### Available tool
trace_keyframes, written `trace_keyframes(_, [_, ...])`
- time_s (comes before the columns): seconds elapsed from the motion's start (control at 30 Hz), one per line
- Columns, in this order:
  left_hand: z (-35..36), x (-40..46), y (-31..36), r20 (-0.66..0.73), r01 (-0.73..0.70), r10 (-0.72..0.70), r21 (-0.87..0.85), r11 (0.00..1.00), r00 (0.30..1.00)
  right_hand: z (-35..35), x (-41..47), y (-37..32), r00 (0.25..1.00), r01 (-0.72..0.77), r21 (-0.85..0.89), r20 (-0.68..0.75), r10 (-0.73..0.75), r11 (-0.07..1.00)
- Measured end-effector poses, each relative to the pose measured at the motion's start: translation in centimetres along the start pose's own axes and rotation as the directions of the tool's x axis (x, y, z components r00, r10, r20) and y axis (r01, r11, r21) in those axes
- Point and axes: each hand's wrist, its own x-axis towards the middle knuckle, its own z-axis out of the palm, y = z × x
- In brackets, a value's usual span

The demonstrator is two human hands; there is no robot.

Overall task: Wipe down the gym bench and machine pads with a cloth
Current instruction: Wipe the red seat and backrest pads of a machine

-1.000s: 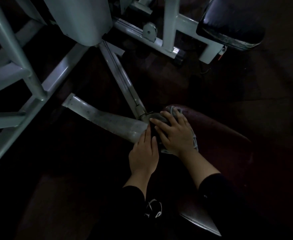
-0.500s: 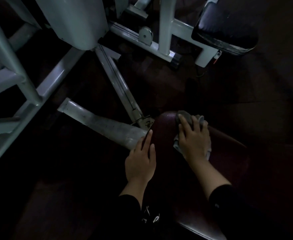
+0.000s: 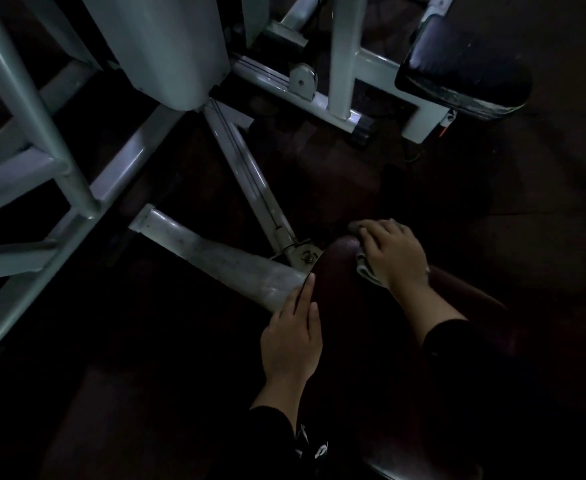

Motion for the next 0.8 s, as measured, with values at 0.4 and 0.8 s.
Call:
trace_keyframes(0.4, [0.3, 0.2, 0.2, -0.021, 0.004, -0.003, 0.054, 0.999, 1.000, 0.2, -4.7, -6.3, 0.984, 0.126, 0.002, -0.124, -0.125, 0.992])
trace_keyframes(0.8, [0.1, 0.0, -0.1, 0.045, 0.012, -0.014, 0.039, 0.999, 0.999, -1.9, -3.1, 0.1, 0.991, -0.109, 0.051, -0.078, 0.113, 0.993])
